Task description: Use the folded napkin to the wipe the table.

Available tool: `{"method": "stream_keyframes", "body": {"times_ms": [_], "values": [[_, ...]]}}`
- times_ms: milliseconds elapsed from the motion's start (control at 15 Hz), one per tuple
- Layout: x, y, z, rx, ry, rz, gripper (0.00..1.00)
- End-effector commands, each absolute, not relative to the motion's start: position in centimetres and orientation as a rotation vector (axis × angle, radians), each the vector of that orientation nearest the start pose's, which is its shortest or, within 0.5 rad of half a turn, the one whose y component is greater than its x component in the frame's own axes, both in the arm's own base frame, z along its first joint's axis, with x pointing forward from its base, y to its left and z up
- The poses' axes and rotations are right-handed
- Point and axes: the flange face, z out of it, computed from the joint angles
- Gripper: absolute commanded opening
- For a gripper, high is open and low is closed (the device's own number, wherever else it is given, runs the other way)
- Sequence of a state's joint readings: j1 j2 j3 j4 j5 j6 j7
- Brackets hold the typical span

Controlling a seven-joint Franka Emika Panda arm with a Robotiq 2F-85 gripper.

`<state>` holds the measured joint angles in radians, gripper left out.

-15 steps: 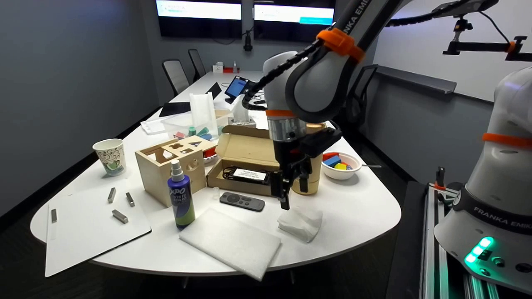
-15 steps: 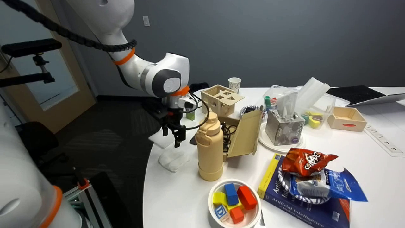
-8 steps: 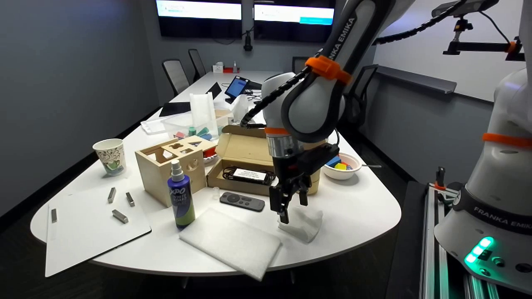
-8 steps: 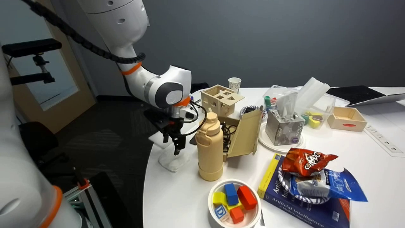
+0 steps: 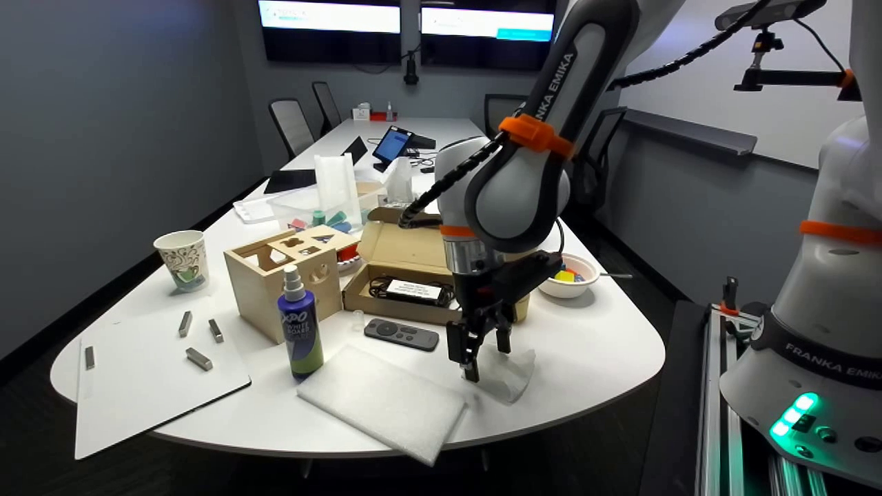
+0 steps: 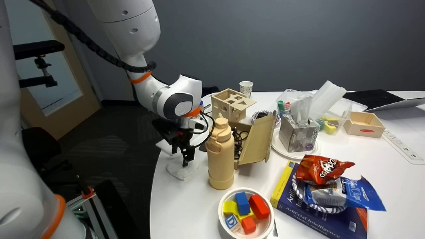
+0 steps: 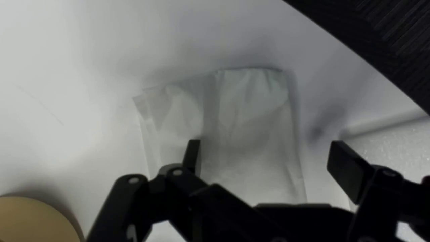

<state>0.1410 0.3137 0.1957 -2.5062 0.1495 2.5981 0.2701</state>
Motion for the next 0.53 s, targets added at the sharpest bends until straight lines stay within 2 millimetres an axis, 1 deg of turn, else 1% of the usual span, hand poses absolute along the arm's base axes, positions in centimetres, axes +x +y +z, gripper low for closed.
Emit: {"method": "stream_keyframes", "body": {"times_ms": [0, 67, 200, 333, 467], "values": [[41.6, 15.2, 14.3, -3.054, 0.141, 0.359, 0.66], [41.5, 15.2, 14.2, -3.058, 0.144, 0.355, 0.56], [41.5, 15.1, 13.9, -3.058, 0.149, 0.353, 0.4], [41.5, 15.1, 13.6, -3.06, 0.161, 0.344, 0.26], [41.4, 15.1, 13.2, -3.065, 0.186, 0.336, 0.1]]}}
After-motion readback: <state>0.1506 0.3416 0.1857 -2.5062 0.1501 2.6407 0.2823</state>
